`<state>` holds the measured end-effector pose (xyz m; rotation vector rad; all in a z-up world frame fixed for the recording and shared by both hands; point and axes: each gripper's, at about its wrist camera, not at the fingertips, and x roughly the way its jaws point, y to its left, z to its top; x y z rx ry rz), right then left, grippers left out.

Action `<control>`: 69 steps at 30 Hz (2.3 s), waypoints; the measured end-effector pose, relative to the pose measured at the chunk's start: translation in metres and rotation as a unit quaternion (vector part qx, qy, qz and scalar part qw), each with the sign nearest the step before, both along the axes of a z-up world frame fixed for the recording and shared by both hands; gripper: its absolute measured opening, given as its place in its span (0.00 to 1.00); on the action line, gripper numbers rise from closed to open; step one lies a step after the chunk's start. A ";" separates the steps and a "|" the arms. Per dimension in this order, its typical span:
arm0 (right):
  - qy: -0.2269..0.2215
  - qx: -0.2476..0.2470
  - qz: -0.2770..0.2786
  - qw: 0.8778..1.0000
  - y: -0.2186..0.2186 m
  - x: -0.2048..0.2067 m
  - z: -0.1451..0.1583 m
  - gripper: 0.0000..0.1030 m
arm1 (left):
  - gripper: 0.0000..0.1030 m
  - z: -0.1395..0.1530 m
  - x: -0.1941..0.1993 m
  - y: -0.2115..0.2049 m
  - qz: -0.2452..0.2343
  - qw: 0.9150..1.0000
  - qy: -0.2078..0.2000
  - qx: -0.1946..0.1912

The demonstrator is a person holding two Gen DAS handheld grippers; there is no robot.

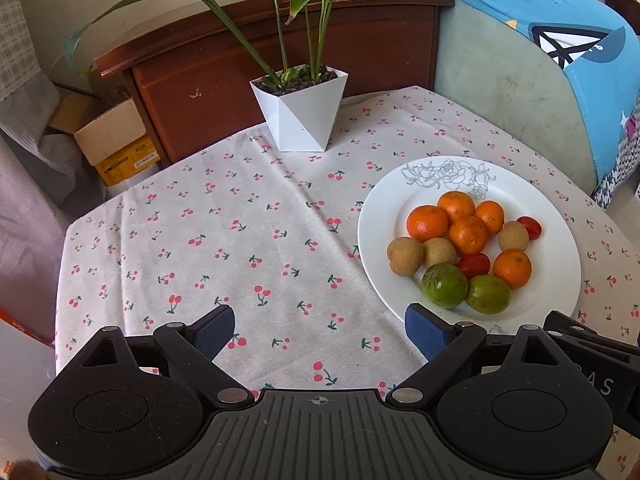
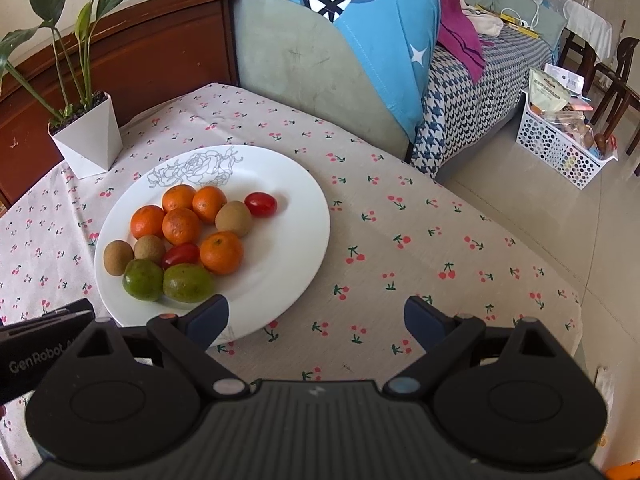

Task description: Organize fruits

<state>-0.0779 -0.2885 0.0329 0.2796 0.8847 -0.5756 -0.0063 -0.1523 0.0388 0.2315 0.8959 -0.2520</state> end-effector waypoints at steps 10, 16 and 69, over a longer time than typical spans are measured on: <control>0.002 -0.004 0.005 1.000 0.005 0.001 -0.002 0.91 | 0.91 -0.002 0.001 0.003 0.006 1.000 0.002 0.006; 0.002 -0.007 0.014 1.000 0.009 0.002 -0.002 0.91 | 0.91 -0.002 0.001 0.006 0.011 1.000 0.001 0.009; -0.107 -0.015 0.301 0.948 0.143 -0.014 -0.053 0.99 | 0.91 -0.021 -0.012 0.158 0.163 0.986 0.032 -0.020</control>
